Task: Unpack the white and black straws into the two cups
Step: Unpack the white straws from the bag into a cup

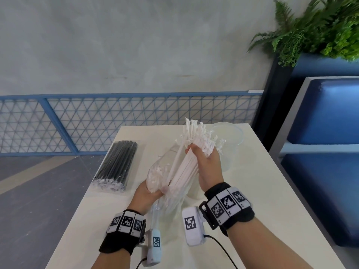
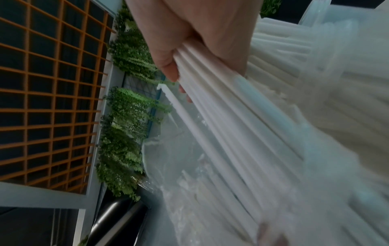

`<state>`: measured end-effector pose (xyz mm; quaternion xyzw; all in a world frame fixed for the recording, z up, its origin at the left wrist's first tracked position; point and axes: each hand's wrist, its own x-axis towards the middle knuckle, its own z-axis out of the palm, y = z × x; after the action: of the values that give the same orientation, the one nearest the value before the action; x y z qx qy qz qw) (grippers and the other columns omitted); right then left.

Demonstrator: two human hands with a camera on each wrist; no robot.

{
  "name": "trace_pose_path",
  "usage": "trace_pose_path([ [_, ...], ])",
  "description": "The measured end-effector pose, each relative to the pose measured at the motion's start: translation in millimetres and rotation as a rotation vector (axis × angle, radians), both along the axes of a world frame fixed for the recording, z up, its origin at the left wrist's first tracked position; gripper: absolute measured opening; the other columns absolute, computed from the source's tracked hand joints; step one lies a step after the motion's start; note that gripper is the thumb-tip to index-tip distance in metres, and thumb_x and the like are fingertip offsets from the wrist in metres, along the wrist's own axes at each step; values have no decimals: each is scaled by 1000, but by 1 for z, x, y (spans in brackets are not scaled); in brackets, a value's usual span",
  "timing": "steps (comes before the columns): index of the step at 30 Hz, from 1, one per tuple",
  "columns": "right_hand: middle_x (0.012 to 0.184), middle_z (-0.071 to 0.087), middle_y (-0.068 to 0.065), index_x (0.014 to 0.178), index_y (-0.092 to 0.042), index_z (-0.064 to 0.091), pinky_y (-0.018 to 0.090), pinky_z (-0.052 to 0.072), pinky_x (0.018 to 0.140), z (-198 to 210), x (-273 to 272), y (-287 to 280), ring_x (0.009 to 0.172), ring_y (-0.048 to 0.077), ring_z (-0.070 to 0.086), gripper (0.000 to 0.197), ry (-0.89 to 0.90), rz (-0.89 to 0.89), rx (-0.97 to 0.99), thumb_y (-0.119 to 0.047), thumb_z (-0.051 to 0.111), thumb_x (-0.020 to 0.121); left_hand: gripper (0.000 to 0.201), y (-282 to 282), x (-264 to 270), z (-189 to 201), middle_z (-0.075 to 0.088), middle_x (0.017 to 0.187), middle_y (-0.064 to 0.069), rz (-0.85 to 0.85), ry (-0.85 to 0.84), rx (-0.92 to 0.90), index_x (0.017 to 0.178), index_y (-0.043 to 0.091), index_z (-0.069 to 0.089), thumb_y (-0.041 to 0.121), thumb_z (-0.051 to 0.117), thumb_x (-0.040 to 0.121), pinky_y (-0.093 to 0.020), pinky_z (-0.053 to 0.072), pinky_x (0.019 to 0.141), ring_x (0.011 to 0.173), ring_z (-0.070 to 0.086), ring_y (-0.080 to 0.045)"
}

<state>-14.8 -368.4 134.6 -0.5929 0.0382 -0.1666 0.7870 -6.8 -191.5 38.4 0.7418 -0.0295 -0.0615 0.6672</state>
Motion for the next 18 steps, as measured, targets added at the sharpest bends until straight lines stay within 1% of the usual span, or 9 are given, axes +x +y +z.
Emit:
trace_pose_path([
  [1, 87, 67, 9, 84, 0, 61, 45, 47, 94, 0, 1, -1, 91, 26, 64, 39, 9, -8, 12, -33, 65, 63, 59, -1, 0, 1, 73, 99, -2, 8, 5, 11, 108, 12, 66, 38, 84, 58, -29, 52, 85, 96, 68, -13],
  [3, 88, 68, 10, 86, -2, 63, 46, 47, 97, 0, 2, -2, 92, 25, 65, 35, 31, -20, 25, -30, 68, 65, 41, -1, -1, 1, 72, 98, -1, 26, 16, 35, 107, 11, 66, 20, 80, 70, -28, 52, 84, 95, 67, -13],
  [5, 89, 68, 6, 93, -7, 67, 44, 48, 97, -1, 3, -3, 93, 23, 65, 31, 62, -6, 28, -24, 72, 68, 34, -2, -1, 2, 73, 96, -1, 30, 25, 50, 105, 11, 66, 13, 77, 73, -27, 52, 82, 94, 68, -13],
  [7, 95, 68, 5, 98, -9, 67, 41, 49, 96, 0, 5, -4, 96, 22, 64, 26, 95, 29, 28, -14, 75, 73, 28, -2, -2, 2, 74, 89, 3, 19, 27, 66, 99, 16, 67, 11, 76, 73, -23, 52, 78, 90, 68, -10],
  [9, 100, 68, 7, 98, -10, 67, 38, 49, 95, 2, 6, -6, 98, 20, 64, 22, 106, 96, 21, -7, 73, 76, 22, -3, -4, 4, 74, 81, 10, 3, 23, 94, 92, 20, 67, 11, 76, 73, -16, 51, 72, 84, 69, -5],
  [11, 103, 71, 4, 99, -10, 69, 34, 49, 95, 4, 5, -7, 101, 16, 65, 24, 125, 157, 23, -8, 73, 76, 19, -5, -5, 6, 74, 76, 16, -9, 11, 120, 88, 23, 67, 12, 75, 75, -12, 50, 67, 79, 68, 1],
  [13, 96, 70, -4, 90, -16, 70, 30, 48, 93, 6, 3, -6, 98, 12, 64, 17, 132, 190, 7, -8, 73, 76, 19, -6, -5, 8, 72, 73, 20, -16, 2, 133, 85, 25, 66, 11, 74, 76, -10, 49, 64, 76, 67, 5],
  [16, 87, 67, -4, 84, -16, 67, 31, 47, 90, 8, 2, -4, 91, 12, 62, 12, 132, 173, 39, -6, 70, 78, 19, -6, -6, 9, 73, 73, 19, -9, 12, 111, 85, 24, 67, 8, 73, 77, -8, 49, 63, 75, 67, 5],
  [18, 83, 66, -1, 87, -13, 66, 32, 49, 84, 9, 3, -5, 84, 14, 62, 12, 118, 131, 97, -5, 68, 79, 19, -5, -6, 8, 75, 79, 12, 19, 25, 86, 89, 20, 69, 9, 74, 75, -12, 51, 67, 82, 69, -2],
])
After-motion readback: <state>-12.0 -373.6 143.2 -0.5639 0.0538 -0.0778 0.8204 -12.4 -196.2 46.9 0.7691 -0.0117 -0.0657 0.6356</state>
